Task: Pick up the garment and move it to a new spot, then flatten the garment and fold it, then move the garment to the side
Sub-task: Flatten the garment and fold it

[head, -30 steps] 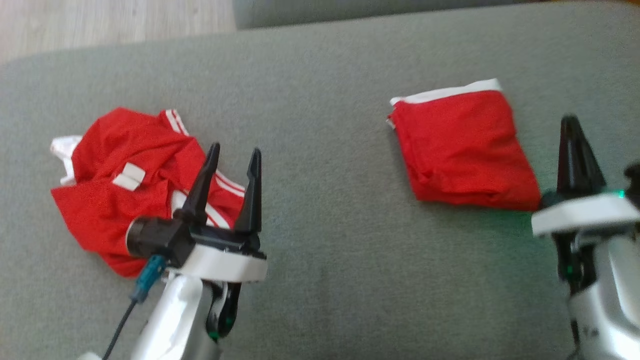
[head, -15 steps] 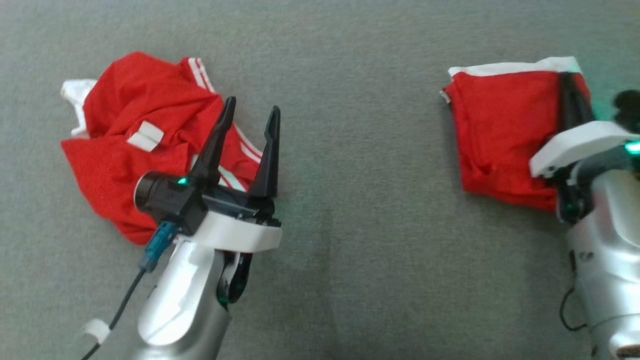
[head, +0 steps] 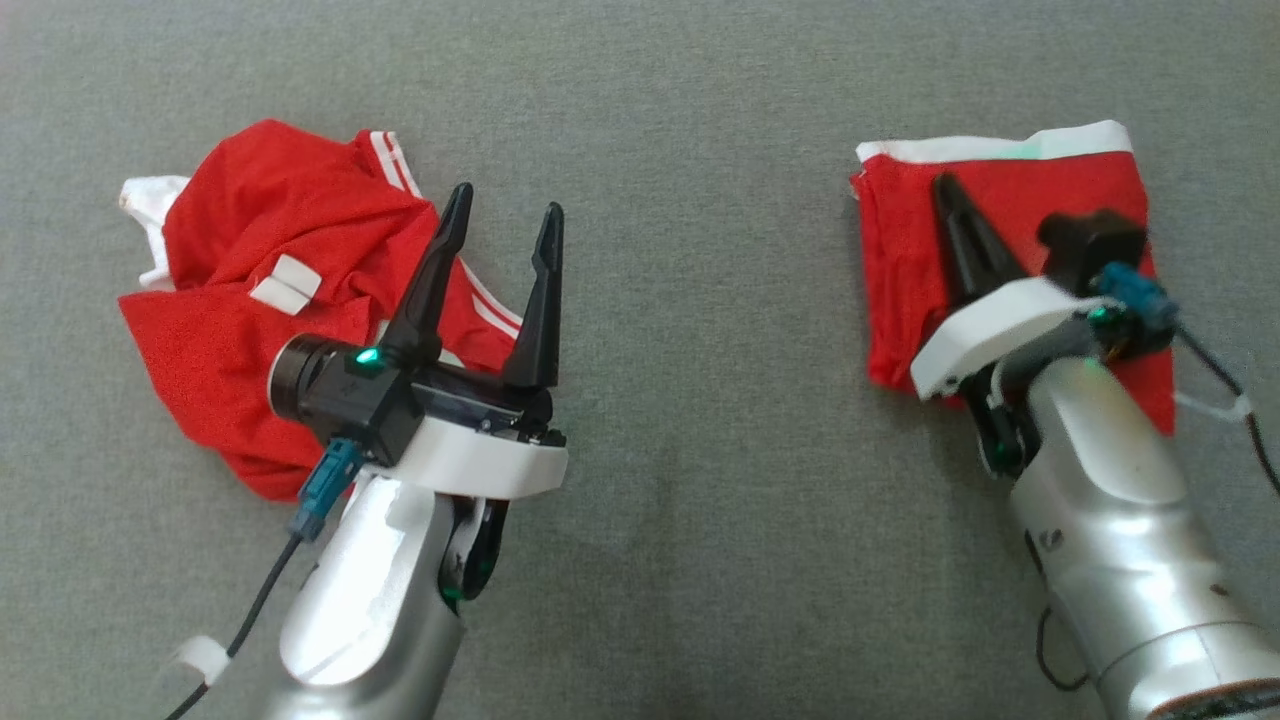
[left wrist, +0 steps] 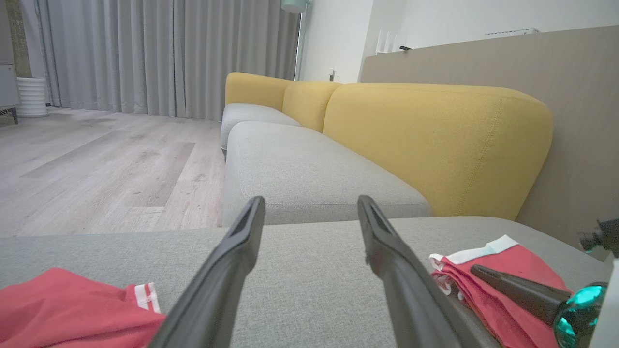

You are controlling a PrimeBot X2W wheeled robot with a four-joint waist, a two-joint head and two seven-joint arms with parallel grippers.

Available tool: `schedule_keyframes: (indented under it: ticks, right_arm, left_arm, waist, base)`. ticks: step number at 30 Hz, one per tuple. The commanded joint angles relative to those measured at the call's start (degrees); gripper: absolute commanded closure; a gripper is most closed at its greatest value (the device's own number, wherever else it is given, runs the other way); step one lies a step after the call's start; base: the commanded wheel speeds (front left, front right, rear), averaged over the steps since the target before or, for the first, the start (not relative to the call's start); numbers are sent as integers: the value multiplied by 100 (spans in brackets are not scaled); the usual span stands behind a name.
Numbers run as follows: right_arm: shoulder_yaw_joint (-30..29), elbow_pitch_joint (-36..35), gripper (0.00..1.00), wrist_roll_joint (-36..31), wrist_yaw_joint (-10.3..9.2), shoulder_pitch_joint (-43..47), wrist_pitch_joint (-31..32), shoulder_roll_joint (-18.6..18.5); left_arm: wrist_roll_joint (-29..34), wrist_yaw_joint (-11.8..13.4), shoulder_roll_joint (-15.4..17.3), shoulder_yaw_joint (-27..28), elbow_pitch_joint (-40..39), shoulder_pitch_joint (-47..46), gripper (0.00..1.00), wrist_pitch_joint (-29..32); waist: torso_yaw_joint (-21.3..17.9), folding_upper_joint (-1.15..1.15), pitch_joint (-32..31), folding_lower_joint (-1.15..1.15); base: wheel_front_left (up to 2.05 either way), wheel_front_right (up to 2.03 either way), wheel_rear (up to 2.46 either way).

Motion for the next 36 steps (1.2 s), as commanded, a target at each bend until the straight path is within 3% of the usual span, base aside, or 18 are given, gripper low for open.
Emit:
schedule_keyframes:
  ticks: [1,10,19,21,22,26,36]
  right_arm:
    - [152,-35,100,38,-4,89,-67,94]
    - [448,423,100,-5,-4,18,-95,101]
    - [-300,-722,100,112,-4,303,-101,-243]
    - [-513,-1030,11,35,-4,480,-102,-342]
    - [-613,-1167,0,-23,-4,583,-102,-390]
    - [-990,-1637,0,-372,-4,1061,-102,-494]
    - [-1448,-2461,0,-661,-4,2235,-96,-21]
  left_arm:
    - [-11,9,25,179,-215,-101,0,-29]
    - [-4,-7,25,204,-168,-80,0,-29]
    - [-2,-42,25,390,-160,165,0,-29]
    - [-9,-47,25,438,-157,236,0,-29]
    - [-10,-50,25,461,-152,275,0,-29]
    - [0,-38,25,534,-89,455,0,-29]
    - [-107,18,25,696,20,920,0,-29]
  waist:
    - [-21,0,-14,0]
    - [-92,0,-195,0]
    - [-284,0,-686,0]
    - [-331,0,-793,0]
    - [-354,0,-843,0]
    - [-428,0,-986,0]
    - [-538,0,-1186,0]
  base:
    - [0,0,0]
    - [0,0,0]
    - [0,0,0]
    - [0,0,0]
    - [0,0,0]
    - [0,0,0]
    - [0,0,0]
